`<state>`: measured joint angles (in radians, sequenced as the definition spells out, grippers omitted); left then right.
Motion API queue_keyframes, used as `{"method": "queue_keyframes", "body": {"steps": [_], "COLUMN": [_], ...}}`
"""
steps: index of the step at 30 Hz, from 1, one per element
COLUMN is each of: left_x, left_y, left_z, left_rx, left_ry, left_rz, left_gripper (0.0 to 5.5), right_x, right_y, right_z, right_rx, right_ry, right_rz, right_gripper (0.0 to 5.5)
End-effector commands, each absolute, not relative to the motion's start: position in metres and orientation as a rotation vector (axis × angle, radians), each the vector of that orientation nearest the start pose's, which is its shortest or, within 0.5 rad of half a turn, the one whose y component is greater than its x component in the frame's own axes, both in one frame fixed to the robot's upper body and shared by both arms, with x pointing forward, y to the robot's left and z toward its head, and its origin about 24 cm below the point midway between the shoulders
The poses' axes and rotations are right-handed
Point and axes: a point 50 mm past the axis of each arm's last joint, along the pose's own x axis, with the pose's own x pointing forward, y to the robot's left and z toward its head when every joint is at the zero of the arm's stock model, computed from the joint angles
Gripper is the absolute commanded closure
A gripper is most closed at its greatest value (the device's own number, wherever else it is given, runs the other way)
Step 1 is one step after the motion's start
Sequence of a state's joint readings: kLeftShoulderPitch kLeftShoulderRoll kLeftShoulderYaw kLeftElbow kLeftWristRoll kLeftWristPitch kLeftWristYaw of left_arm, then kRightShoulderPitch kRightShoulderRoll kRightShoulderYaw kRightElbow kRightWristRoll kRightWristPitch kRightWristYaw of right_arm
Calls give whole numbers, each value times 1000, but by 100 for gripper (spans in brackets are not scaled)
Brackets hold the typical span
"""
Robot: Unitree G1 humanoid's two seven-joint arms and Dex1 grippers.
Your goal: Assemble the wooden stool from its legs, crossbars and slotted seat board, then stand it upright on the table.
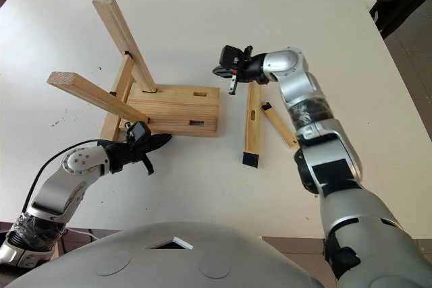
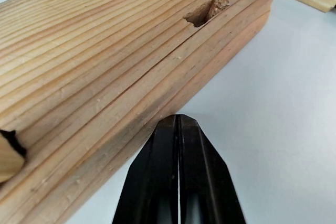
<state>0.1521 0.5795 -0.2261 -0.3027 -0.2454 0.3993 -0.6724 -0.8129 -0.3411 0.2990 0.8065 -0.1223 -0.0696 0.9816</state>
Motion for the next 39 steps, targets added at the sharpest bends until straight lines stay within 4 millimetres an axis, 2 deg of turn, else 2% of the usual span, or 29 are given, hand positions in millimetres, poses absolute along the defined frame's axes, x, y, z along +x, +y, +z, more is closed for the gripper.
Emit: {"method": "queue_keyframes", "body": {"steps": [1,7,14,18,21,30,33,39], "left_x": [191,197,209,209,213,217,219,223], "left_y": [162,166,170,170,168,167,167,162], "left_z": [24,24,30,33,35,31,31,29], "left_rx": [217,233,236,228,230,240,242,242], "left_ry": [518,516,473,454,441,442,438,430], "left_rz": [-911,-914,-850,-829,-828,-827,-824,-849], "left_gripper": [547,547,547,547,547,547,547,547], "right_x": [363,351,332,325,308,264,263,264], "right_y": [-107,-109,-125,-129,-131,-125,-128,-134], "right_z": [65,37,22,21,17,21,21,22], "right_rx": [-601,-588,-599,-573,-576,-543,-601,-587], "right_ry": [353,468,512,499,494,482,493,503], "right_rz": [1124,1183,1300,1326,1390,1420,1393,1339], "right_gripper": [550,550,550,550,550,550,550,550]}}
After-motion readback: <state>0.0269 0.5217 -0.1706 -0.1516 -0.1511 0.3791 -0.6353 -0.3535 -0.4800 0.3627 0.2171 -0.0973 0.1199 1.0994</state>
